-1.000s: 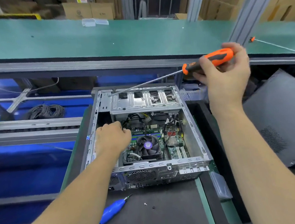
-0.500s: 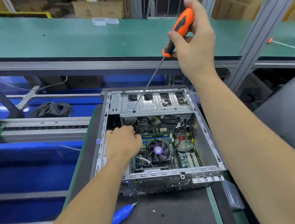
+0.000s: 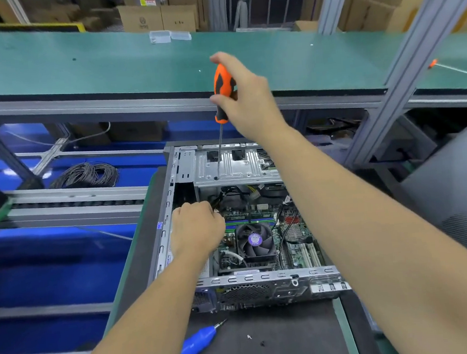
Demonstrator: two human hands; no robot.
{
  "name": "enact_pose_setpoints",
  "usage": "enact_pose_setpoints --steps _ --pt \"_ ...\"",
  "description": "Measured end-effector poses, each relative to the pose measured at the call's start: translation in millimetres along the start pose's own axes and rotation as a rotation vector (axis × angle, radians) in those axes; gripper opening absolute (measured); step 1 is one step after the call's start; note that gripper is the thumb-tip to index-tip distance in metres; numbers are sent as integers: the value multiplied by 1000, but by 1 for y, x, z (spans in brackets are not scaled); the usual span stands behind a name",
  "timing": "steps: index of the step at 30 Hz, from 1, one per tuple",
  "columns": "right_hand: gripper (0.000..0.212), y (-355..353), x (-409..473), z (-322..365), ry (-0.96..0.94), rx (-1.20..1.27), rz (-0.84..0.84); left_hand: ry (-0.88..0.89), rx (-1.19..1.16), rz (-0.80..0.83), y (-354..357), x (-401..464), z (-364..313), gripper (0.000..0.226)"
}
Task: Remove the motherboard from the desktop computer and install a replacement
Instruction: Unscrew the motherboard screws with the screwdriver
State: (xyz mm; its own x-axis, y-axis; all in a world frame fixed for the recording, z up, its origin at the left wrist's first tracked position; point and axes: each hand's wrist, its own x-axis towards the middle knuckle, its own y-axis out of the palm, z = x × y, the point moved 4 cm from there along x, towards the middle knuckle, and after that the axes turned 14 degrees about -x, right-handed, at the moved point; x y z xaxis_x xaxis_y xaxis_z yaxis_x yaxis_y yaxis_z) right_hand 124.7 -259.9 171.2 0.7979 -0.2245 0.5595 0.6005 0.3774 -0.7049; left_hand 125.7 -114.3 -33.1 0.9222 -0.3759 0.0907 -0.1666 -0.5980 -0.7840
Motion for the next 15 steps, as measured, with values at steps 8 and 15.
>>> enact_pose_setpoints --steps 8,15 --pt "62 13 8 1 -22 -15 22 152 548 364 12 16 -22 17" --pt "69 5 26 -4 28 7 -39 -87 257 974 36 66 -12 22"
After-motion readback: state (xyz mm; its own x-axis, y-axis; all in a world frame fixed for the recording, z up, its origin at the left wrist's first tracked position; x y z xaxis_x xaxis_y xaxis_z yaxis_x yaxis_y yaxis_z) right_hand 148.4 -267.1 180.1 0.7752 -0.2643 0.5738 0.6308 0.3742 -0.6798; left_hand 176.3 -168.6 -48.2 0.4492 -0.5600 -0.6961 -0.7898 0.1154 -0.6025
